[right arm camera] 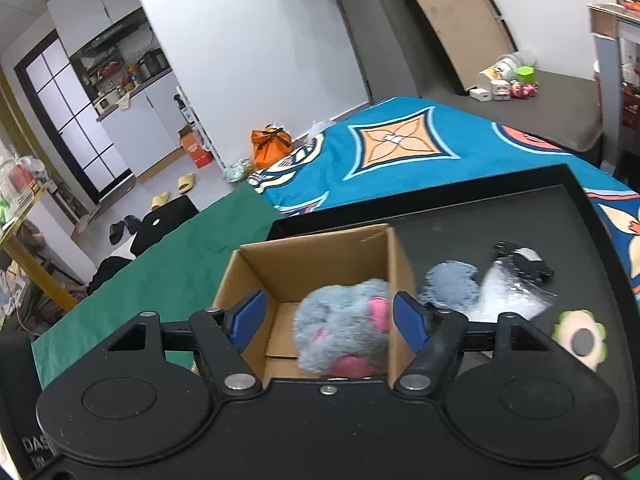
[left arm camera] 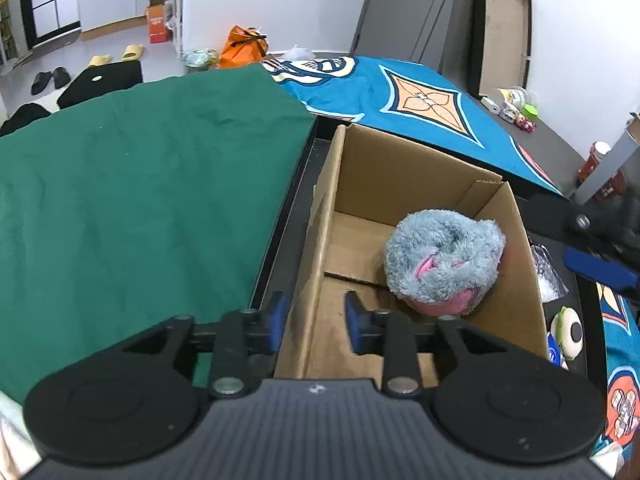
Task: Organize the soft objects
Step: 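Carry the grey plush mouse into the cardboard box and open the right tool, then grasp the clear bag of white stuffing with the right tool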
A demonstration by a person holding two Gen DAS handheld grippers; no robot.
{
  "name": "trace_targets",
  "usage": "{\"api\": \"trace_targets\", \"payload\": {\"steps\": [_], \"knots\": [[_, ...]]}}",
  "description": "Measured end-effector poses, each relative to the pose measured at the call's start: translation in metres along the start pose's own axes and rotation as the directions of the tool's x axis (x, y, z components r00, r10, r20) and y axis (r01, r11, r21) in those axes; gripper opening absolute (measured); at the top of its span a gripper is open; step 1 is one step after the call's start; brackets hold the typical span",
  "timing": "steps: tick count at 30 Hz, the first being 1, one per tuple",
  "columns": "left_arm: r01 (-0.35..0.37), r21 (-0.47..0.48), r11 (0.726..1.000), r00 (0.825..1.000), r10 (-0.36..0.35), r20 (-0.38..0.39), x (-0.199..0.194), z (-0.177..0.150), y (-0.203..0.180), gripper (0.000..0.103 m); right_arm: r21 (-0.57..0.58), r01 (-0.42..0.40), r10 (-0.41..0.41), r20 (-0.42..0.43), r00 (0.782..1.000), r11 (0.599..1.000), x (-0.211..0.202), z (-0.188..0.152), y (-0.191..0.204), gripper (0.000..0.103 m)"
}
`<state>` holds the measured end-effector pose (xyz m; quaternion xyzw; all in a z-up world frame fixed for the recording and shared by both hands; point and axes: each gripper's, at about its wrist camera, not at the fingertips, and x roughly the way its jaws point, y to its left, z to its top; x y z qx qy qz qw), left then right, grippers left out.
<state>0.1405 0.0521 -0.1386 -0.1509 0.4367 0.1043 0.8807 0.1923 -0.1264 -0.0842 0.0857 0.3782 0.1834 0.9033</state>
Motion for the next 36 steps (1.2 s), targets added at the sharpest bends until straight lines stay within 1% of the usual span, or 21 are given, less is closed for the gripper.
{"api": "trace_targets", "payload": {"steps": [1, 3, 8, 19, 24, 25, 28, 36], "knots": [[-0.007, 0.006, 1.0, 1.0, 0.007, 0.006, -0.002, -0.001, -0.002, 0.041, 0.0, 0.004, -0.004, -0.002, 1.0, 1.0, -0.002, 0.0, -0.004, 0.07], [-0.024, 0.029, 0.999, 1.0, 0.024, 0.011, -0.004, -0.003, -0.008, 0.047, -0.004, 0.005, -0.005, -0.003, 1.0, 1.0, -0.008, 0.0, -0.01, 0.07], [-0.04, 0.058, 0.997, 0.999, 0.039, 0.014, -0.006, -0.004, -0.021, 0.051, -0.014, 0.019, -0.019, 0.019, 1.0, 1.0, -0.018, 0.003, -0.027, 0.073], [-0.123, 0.117, 0.986, 0.992, 0.117, 0.049, -0.005, 0.0, -0.045, 0.065, 0.019, 0.025, -0.026, 0.033, 0.999, 1.0, -0.025, 0.004, -0.065, 0.076], [-0.162, 0.148, 0.976, 0.987, 0.157, 0.046, 0.0, 0.001, -0.057, 0.066, 0.08, 0.026, -0.029, 0.032, 0.999, 0.996, -0.023, 0.002, -0.09, 0.076], [-0.168, 0.155, 0.974, 0.986, 0.162, 0.047, 0.001, 0.001, -0.059, 0.068, 0.089, 0.031, -0.033, 0.027, 0.999, 0.996, -0.021, 0.001, -0.095, 0.076], [-0.187, 0.169, 0.968, 0.982, 0.181, 0.05, 0.004, 0.0, -0.065, 0.072, 0.091, 0.047, -0.048, 0.011, 0.999, 0.995, -0.014, -0.001, -0.106, 0.076], [-0.243, 0.188, 0.952, 0.97, 0.236, 0.059, 0.011, 0.005, -0.076, 0.073, 0.117, 0.08, -0.075, -0.044, 0.996, 0.99, 0.005, -0.007, -0.136, 0.075]]}}
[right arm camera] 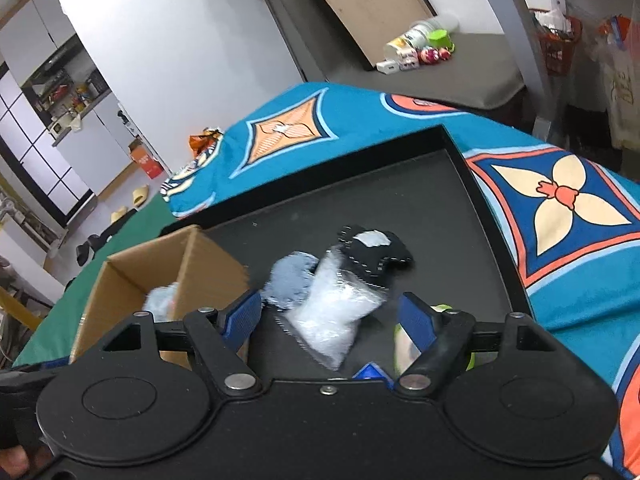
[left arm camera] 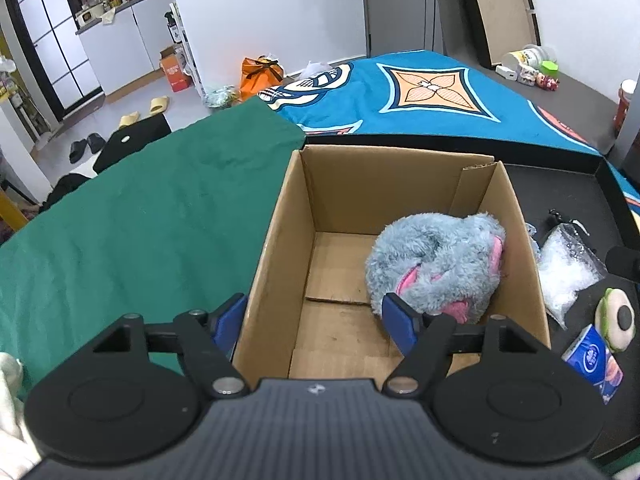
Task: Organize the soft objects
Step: 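Grasp the clear bag of white stuffing with the right tool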
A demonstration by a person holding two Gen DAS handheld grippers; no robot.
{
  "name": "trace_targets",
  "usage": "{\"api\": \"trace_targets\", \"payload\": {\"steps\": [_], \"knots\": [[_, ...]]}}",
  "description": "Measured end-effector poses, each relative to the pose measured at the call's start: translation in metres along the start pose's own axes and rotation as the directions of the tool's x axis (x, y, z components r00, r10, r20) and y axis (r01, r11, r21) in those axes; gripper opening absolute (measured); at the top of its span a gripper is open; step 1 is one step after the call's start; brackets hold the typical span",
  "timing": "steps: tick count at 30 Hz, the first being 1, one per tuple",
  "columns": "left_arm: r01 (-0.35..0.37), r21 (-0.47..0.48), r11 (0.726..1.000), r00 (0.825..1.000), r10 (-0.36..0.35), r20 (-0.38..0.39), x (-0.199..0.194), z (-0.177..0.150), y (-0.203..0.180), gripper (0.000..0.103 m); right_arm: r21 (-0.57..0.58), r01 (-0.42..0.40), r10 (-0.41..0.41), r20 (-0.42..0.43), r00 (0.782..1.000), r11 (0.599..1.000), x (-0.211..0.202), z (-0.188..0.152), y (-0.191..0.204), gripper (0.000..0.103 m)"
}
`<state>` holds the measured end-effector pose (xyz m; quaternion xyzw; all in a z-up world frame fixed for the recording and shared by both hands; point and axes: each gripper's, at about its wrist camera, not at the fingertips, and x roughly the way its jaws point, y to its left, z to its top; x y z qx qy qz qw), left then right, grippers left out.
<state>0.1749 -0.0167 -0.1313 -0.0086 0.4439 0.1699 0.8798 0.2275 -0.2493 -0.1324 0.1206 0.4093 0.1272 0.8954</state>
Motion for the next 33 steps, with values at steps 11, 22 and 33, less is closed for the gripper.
{"api": "trace_targets", "payload": {"steps": [11, 22, 33], "knots": [[-0.054, 0.052, 0.997, 0.998, 0.055, -0.011, 0.011, 0.003, -0.012, 0.078, 0.057, -0.043, 0.046, -0.064, 0.997, 0.997, 0.034, 0.008, -0.024, 0.068], [-0.085, 0.101, 0.991, 0.996, 0.087, -0.01, 0.012, 0.002, -0.021, 0.079, 0.143, -0.079, 0.102, -0.162, 0.982, 0.987, 0.059, 0.002, -0.026, 0.034], [-0.06, 0.078, 0.995, 0.998, 0.06, -0.006, 0.008, 0.002, -0.015, 0.079, 0.129, -0.082, 0.097, -0.11, 0.989, 0.988, 0.028, 0.001, -0.024, 0.019]]}}
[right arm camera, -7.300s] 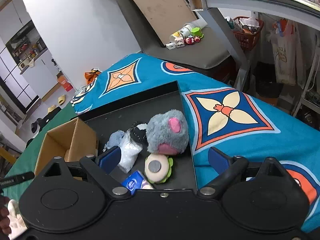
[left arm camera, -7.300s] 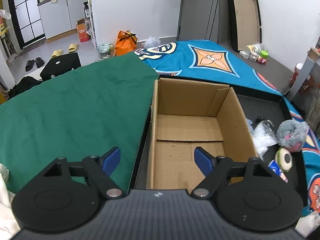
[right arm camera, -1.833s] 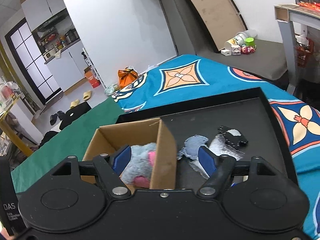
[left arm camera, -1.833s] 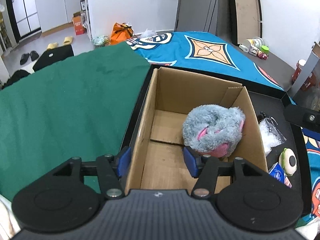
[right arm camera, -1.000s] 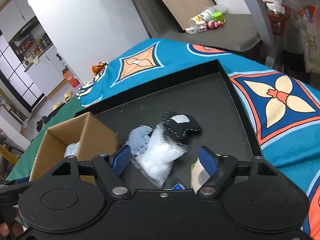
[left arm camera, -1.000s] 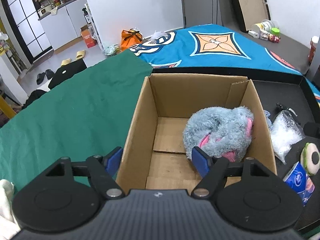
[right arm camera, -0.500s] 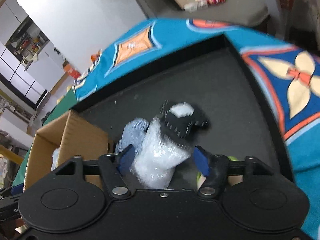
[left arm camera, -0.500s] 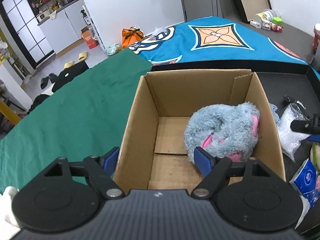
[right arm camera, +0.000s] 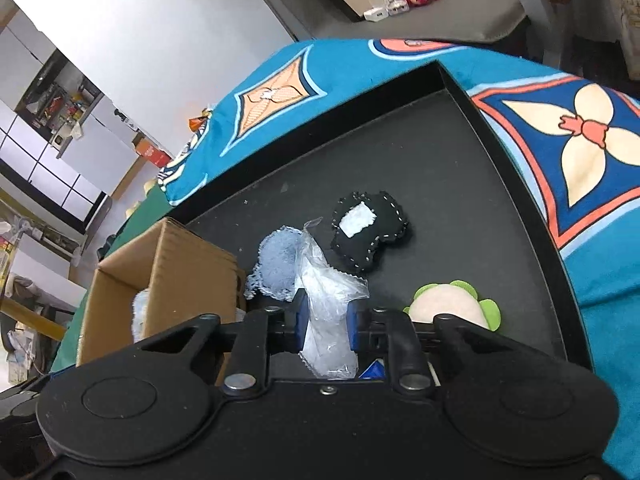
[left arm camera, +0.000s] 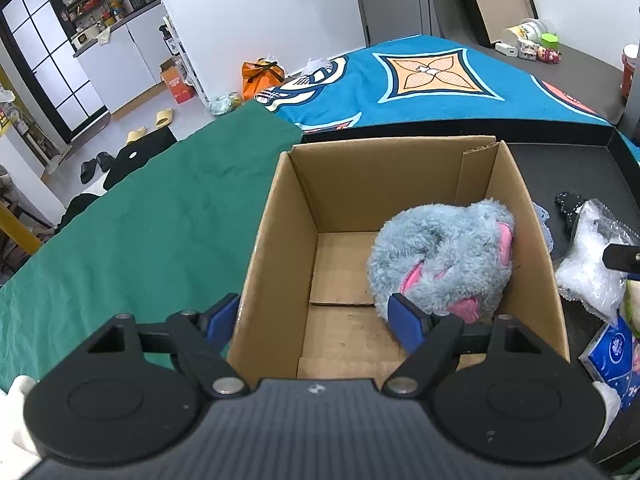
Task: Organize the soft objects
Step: 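Grasp the clear bag of white stuffing with the right tool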
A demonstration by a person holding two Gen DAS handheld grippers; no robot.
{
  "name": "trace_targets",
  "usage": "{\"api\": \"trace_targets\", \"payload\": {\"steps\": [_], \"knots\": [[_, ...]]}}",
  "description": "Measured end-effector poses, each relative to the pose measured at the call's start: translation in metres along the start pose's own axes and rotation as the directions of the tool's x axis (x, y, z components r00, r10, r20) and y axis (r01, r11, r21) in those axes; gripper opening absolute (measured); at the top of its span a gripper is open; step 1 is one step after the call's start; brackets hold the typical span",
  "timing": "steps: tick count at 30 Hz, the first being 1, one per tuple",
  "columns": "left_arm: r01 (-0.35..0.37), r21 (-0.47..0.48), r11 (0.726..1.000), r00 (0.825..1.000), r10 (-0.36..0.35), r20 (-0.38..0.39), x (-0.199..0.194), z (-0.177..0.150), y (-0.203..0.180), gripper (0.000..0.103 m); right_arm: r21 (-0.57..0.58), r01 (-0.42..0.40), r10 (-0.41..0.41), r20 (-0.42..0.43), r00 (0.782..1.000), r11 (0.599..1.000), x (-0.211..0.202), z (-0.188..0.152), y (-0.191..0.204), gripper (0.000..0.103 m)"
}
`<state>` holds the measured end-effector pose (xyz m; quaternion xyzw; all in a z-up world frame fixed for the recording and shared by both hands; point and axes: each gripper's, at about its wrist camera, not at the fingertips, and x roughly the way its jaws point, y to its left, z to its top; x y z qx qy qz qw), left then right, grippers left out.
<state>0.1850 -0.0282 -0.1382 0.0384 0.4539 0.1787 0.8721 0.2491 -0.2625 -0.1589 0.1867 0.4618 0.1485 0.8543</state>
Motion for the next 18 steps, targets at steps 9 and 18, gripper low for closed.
{"api": "trace_targets", "payload": {"steps": [9, 18], "knots": [[0.027, -0.034, 0.999, 0.999, -0.026, 0.022, -0.007, -0.002, 0.012, 0.079, -0.042, 0.004, -0.001, 0.065, 0.998, 0.999, -0.018, 0.004, 0.02, 0.018], [0.082, -0.072, 0.994, 0.996, -0.078, 0.047, -0.013, -0.005, 0.025, 0.079, -0.075, -0.017, 0.026, 0.127, 0.992, 0.997, -0.036, 0.012, 0.049, 0.018]]}}
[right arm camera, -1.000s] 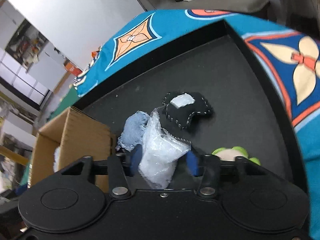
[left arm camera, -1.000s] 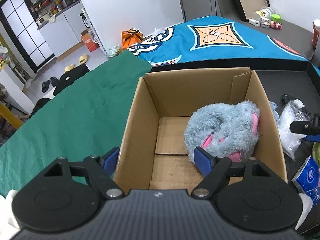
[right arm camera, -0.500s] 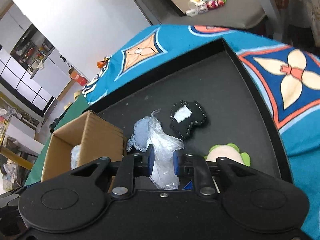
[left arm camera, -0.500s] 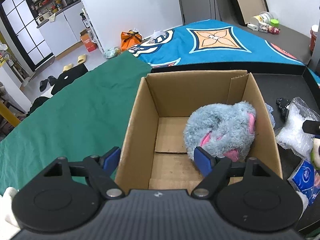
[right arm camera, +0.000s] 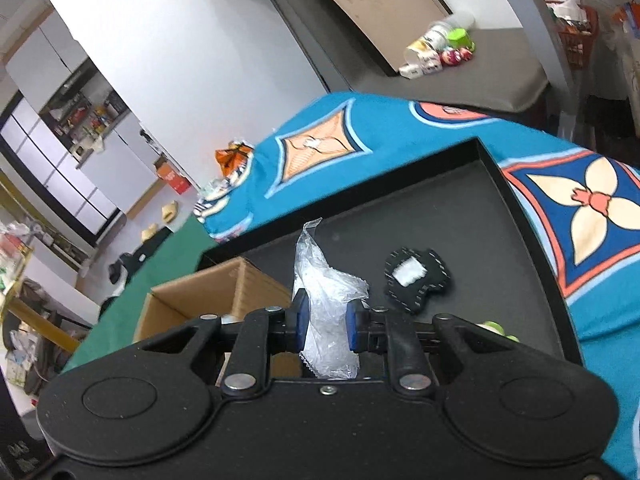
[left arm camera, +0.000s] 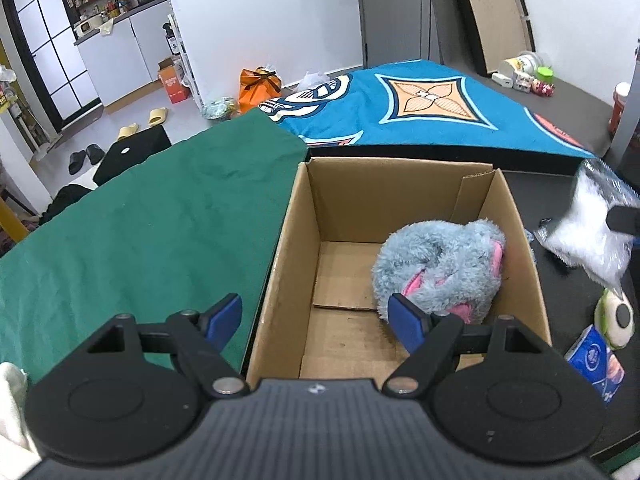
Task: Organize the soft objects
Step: 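Grasp the clear bag of white stuffing with the right tool, then lower the stuffing bag into the box beside the mouse and release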
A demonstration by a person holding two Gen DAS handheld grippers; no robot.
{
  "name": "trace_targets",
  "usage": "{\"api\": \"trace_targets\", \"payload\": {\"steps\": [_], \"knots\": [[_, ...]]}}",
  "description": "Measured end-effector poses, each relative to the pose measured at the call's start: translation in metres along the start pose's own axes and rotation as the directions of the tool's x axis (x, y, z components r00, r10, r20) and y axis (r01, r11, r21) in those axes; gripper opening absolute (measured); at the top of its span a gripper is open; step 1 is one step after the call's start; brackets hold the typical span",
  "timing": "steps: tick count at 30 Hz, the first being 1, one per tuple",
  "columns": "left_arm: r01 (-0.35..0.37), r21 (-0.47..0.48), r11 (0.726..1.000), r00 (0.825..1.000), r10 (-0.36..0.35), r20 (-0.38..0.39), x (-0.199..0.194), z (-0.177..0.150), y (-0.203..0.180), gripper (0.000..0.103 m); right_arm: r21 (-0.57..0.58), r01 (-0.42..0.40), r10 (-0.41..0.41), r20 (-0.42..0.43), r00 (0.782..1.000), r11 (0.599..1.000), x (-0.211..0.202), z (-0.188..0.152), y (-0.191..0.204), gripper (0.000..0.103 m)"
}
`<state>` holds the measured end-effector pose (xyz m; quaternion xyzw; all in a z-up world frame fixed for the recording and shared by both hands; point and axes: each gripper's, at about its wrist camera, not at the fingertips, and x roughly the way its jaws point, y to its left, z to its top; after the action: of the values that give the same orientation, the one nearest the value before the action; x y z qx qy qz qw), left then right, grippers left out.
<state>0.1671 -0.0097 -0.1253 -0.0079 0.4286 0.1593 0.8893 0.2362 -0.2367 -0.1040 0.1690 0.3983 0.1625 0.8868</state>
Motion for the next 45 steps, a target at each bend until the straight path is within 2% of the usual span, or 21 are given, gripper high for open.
{"api": "trace_targets", "payload": {"steps": [14, 20, 25, 29, 37, 45], "knots": [[0.079, -0.044, 0.996, 0.997, -0.079, 0.013, -0.003, -0.01, 0.025, 0.074, -0.059, -0.03, 0.035, 0.085, 0.996, 0.998, -0.013, 0.009, 0.044, 0.019], [0.112, -0.077, 0.991, 0.994, -0.112, 0.001, 0.001, -0.014, 0.037, 0.062, -0.087, -0.04, 0.048, 0.092, 0.995, 0.995, -0.01, 0.006, 0.062, 0.019], [0.14, -0.11, 0.984, 0.99, -0.143, -0.018, 0.007, -0.017, 0.044, 0.043, -0.108, -0.058, 0.068, 0.094, 0.993, 0.992, -0.007, 0.001, 0.079, 0.019], [0.165, -0.115, 0.98, 0.985, -0.171, -0.039, 0.012, -0.023, 0.045, 0.033, -0.129, -0.082, 0.094, 0.088, 0.992, 0.988, -0.002, -0.007, 0.09, 0.019], [0.14, -0.151, 0.979, 0.989, -0.147, -0.034, 0.012, -0.027, 0.056, 0.011, -0.144, -0.087, 0.094, 0.047, 0.994, 0.986, 0.009, -0.018, 0.104, 0.019], [0.158, -0.182, 0.971, 0.987, -0.163, -0.014, 0.008, -0.03, 0.061, 0.011, -0.151, -0.09, 0.096, 0.032, 0.995, 0.984, 0.012, -0.023, 0.114, 0.019]]}}
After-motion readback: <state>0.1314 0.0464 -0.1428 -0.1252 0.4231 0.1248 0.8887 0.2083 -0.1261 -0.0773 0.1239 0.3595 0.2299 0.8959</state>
